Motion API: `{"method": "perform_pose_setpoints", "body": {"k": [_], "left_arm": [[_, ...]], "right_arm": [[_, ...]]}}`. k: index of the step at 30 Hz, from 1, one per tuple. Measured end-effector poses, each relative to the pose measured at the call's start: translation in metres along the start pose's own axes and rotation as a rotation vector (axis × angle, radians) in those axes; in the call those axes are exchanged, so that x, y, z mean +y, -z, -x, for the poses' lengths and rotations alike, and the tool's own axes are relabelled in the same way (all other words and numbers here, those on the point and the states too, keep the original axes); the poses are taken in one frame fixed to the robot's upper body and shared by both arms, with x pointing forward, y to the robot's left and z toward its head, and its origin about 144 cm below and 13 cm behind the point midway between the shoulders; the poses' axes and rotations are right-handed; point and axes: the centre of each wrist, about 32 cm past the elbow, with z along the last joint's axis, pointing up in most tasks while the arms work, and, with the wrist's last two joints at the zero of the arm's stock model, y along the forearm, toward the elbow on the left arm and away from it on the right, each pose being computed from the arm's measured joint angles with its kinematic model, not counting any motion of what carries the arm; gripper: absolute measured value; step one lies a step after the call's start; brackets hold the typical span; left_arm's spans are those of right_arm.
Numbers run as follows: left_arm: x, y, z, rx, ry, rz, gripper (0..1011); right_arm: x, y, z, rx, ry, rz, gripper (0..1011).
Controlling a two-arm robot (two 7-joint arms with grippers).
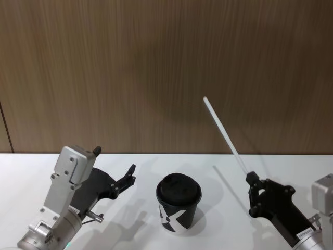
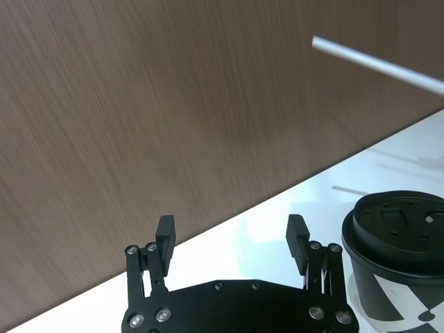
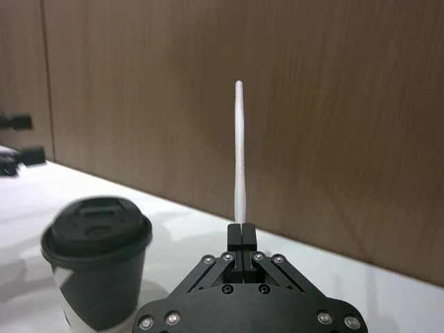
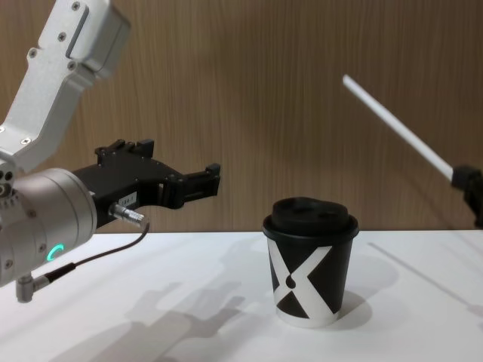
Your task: Pick up the straw with one hand, pass it to the other hand, and insert it into the cup.
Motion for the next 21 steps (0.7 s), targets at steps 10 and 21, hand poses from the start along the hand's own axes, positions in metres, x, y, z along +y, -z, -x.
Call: {"method": "perform_pose_setpoints", "body": {"k": [10,21], "left_arm": [[0.000,0.000,0.000,0.000,0.000,0.000,1003],[0.000,0.000,0.000,0.000,0.000,0.000,1003]], "right_arm": [[0.005,-0.011,-0.002,0.013,-0.092,-0.192,4],[0.012,-0.025,-0.005,0.049,-0.229,-0.386,4]]}}
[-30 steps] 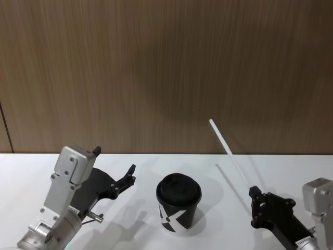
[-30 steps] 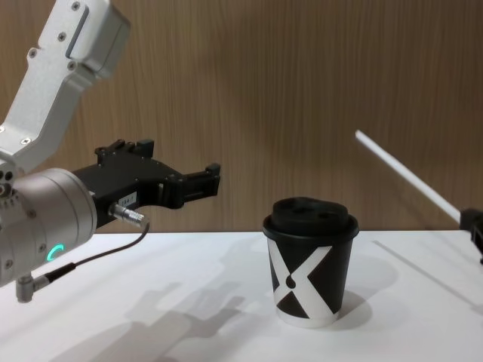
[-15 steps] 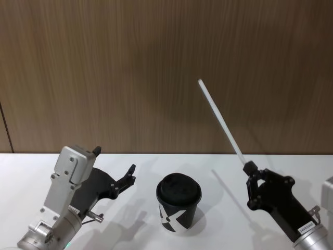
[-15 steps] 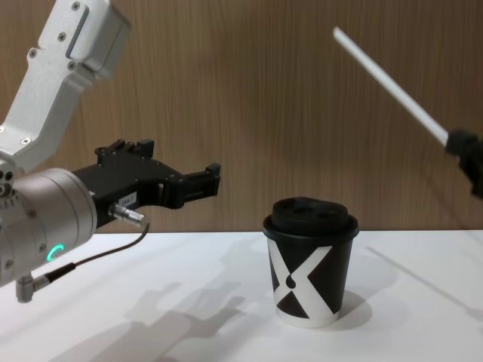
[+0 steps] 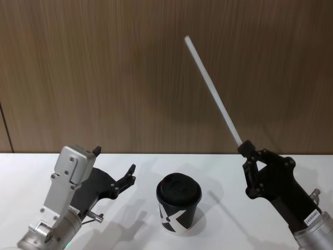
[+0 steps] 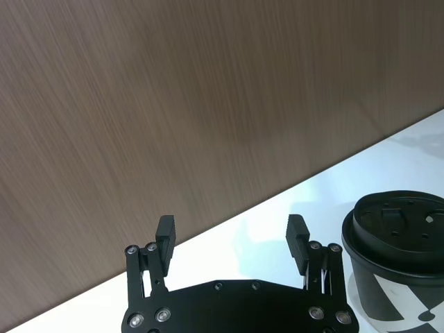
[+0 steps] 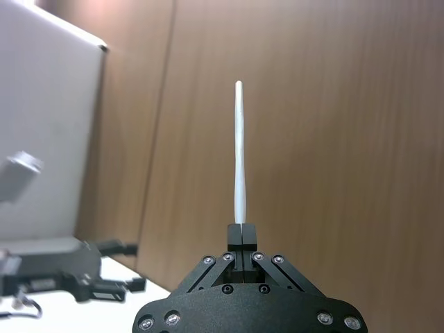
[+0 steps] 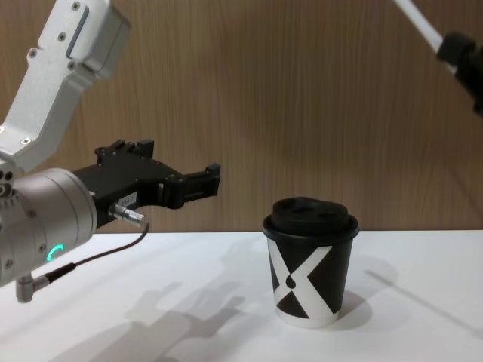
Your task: Pick up the straw with one hand, pass it to the other hand, and insert it into the cup.
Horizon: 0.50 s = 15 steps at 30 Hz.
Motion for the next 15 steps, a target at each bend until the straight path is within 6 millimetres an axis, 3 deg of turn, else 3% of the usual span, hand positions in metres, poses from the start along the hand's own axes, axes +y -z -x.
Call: {"method": "perform_pose_setpoints", "body": {"k": [15], "left_arm": [[0.000,0.000,0.000,0.000,0.000,0.000,1003]], "right_arm": [[0.015,-0.008,-0.002,0.077,-0.183,-0.181,4]]}}
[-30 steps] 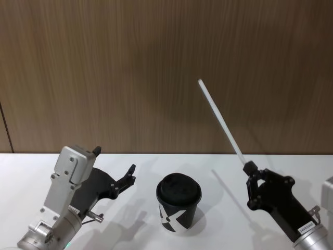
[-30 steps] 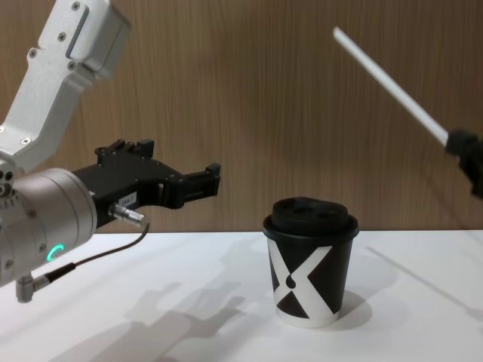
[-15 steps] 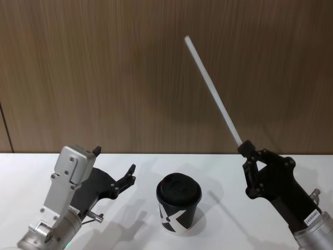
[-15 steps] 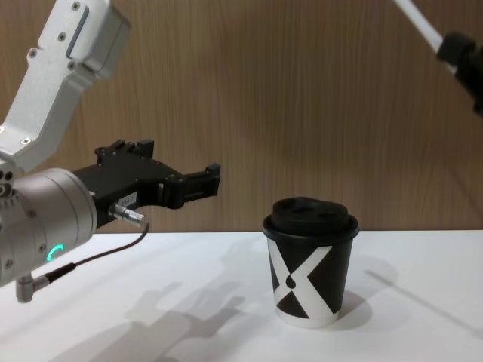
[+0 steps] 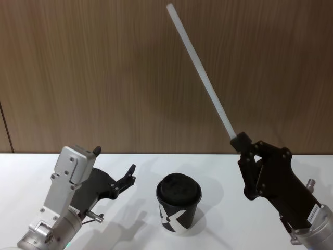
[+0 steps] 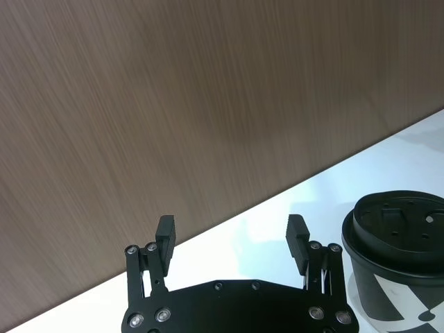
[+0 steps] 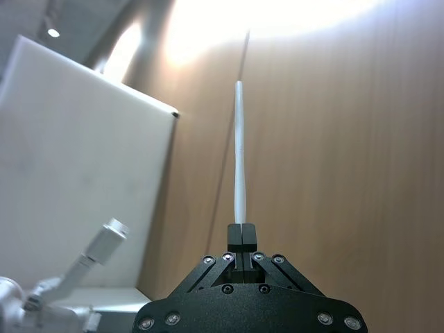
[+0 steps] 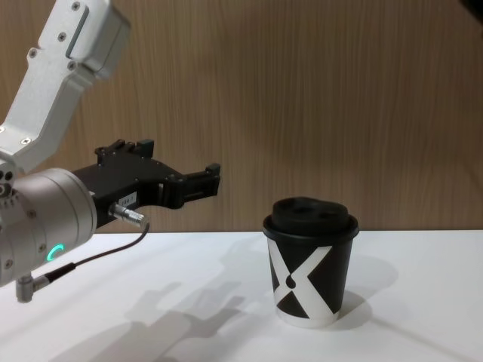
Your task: Pick up the straw with one hand, pass it to the other hand, and insert it into the cup.
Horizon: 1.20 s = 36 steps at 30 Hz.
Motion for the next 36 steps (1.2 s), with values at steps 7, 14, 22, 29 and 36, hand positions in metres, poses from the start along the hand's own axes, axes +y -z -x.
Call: {"method": "perform_pose_setpoints", "body": {"k": [7,14,22,29,36], "left_arm": [[0.000,0.000,0.000,0.000,0.000,0.000,1003],[0.000,0.000,0.000,0.000,0.000,0.000,1003],[0.000,0.000,0.000,0.000,0.000,0.000,1003],[0.000,0.000,0.000,0.000,0.004,0.004,1003],[0.003,0.000,-0.003,0.018,0.035,0.026,1003]], "right_arm": [[0.007,-0.001,0.000,0.027,-0.062,-0.057,4],[0.012,-0.001,0.000,0.043,-0.099,-0.093,4],[0.014,-0.001,0.000,0.051,-0.118,-0.113,4],[0.015,-0.001,0.000,0.055,-0.129,-0.123,4],[0.016,-0.001,0.000,0.058,-0.135,-0.128,4]]}}
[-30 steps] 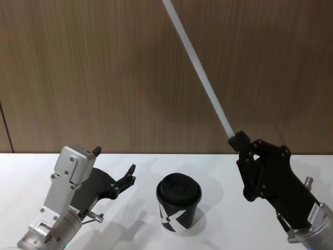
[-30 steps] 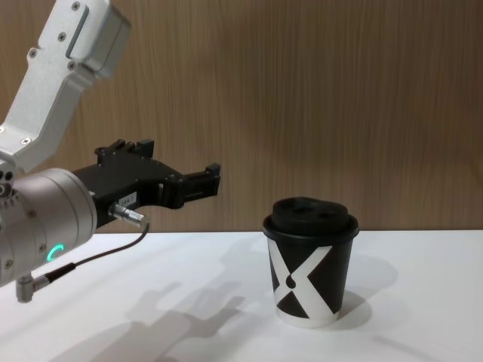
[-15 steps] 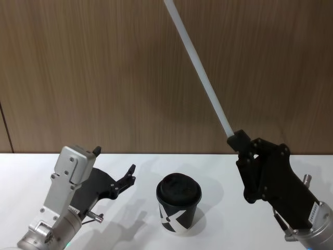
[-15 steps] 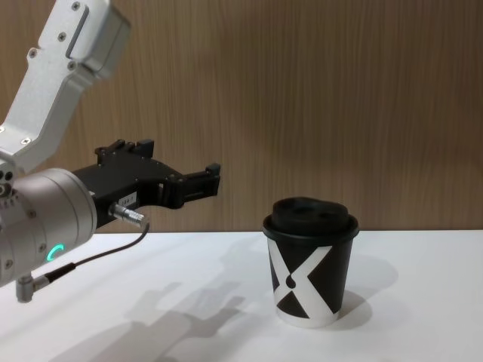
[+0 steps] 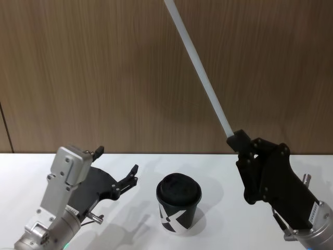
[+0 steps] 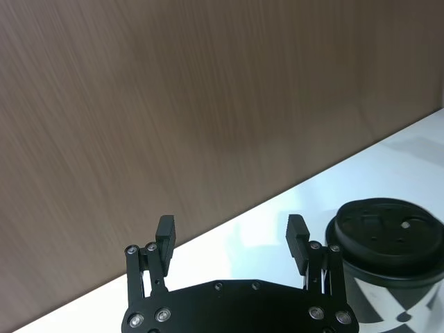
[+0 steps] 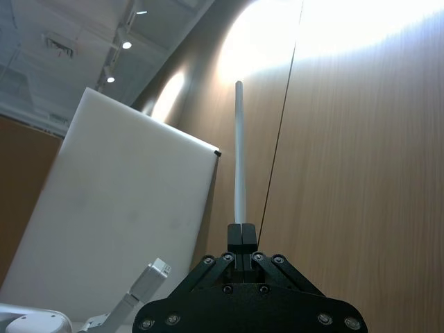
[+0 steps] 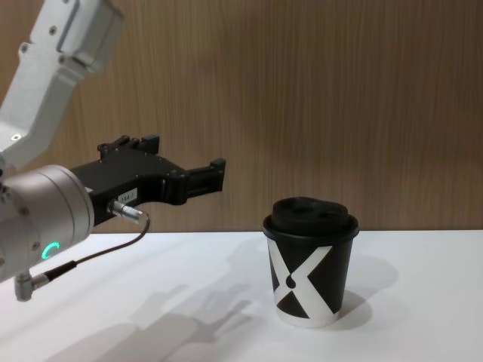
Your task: Pick up the straw with one hand, pass it to the other hand, and insert it into the cup.
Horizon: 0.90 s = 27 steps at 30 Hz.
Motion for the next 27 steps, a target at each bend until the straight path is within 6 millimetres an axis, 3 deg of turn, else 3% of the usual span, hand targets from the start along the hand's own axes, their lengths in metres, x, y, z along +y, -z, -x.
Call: {"method": "perform_pose_setpoints", "body": {"k": [16,27], "left_arm": [[0.010,-0.008,-0.020,0.174,0.151,0.078,1003],[0.009,-0.028,-0.039,0.269,0.300,0.152,1003]], "right_arm": [[0.000,0.000,0.000,0.002,-0.005,-0.005,4],[0.001,0.000,0.000,0.002,-0.006,-0.006,4]]}}
